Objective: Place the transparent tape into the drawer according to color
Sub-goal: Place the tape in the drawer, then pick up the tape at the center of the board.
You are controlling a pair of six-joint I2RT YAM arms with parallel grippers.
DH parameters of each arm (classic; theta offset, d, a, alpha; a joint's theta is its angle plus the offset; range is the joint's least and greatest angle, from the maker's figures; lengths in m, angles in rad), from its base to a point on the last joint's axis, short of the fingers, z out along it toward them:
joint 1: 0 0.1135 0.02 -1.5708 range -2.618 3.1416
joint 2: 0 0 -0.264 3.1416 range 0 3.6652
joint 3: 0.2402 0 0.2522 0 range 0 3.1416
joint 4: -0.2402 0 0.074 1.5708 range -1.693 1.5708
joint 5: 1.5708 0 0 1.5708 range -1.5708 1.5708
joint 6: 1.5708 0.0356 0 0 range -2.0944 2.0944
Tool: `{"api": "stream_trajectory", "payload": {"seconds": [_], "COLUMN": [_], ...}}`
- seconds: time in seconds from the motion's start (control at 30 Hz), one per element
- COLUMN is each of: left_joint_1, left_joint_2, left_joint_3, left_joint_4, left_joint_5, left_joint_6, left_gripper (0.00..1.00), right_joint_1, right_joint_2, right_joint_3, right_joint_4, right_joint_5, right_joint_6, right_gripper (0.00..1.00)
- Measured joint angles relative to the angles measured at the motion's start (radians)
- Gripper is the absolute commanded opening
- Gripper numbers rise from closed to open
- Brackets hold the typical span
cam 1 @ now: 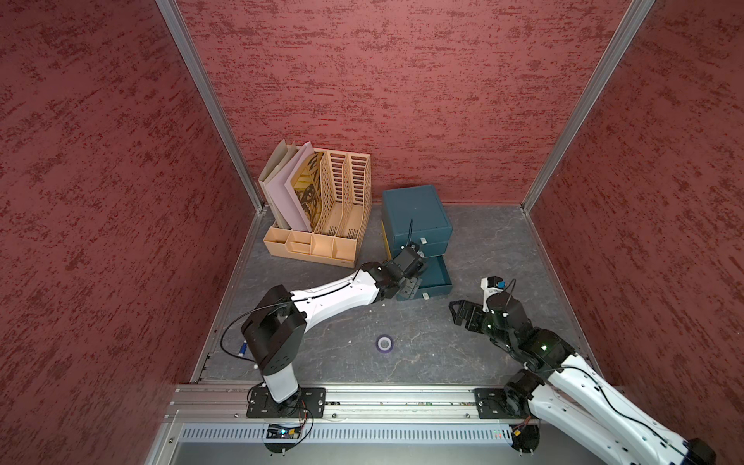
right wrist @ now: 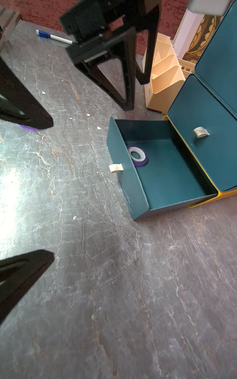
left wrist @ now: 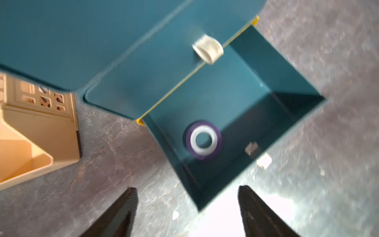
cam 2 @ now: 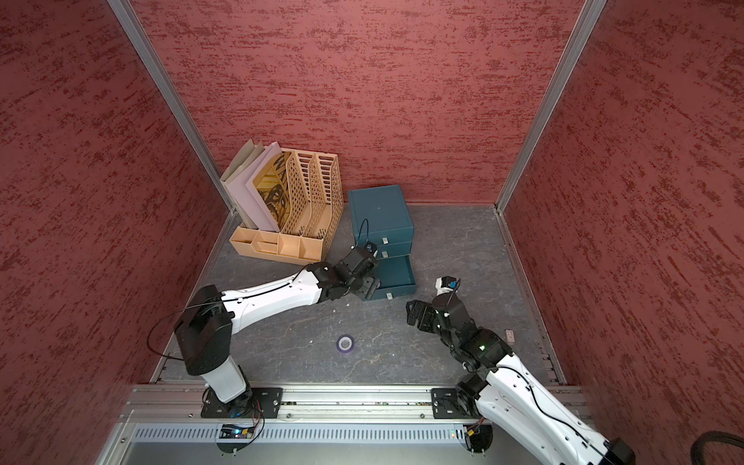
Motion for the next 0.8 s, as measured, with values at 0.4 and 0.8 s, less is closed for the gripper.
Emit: {"api": "stream_trajectory", "payload": {"seconds": [0.4,0.8], "left_joint_1": [-0.021,-0.119], "left_joint_2": [-0.100,-0.097], "left_joint_3": [-0.109,-0.155], "left_joint_4": [-0.194,-0.315], "left_joint_5": [0.239,0.358], "left_joint_6": [-0.079,-0.180], "left_gripper": [1.00,0.79], "right_joint_1": [-0.001,-0.001], "right_joint_2": [0.012,0.010], "right_joint_3": [-0.013,-0.017], "right_joint_4": [0.002,0.001], "right_joint_5": [-0.001,-0.001], "right_joint_6": [0.000,0.005], "right_gripper": [0.99,0.98]}}
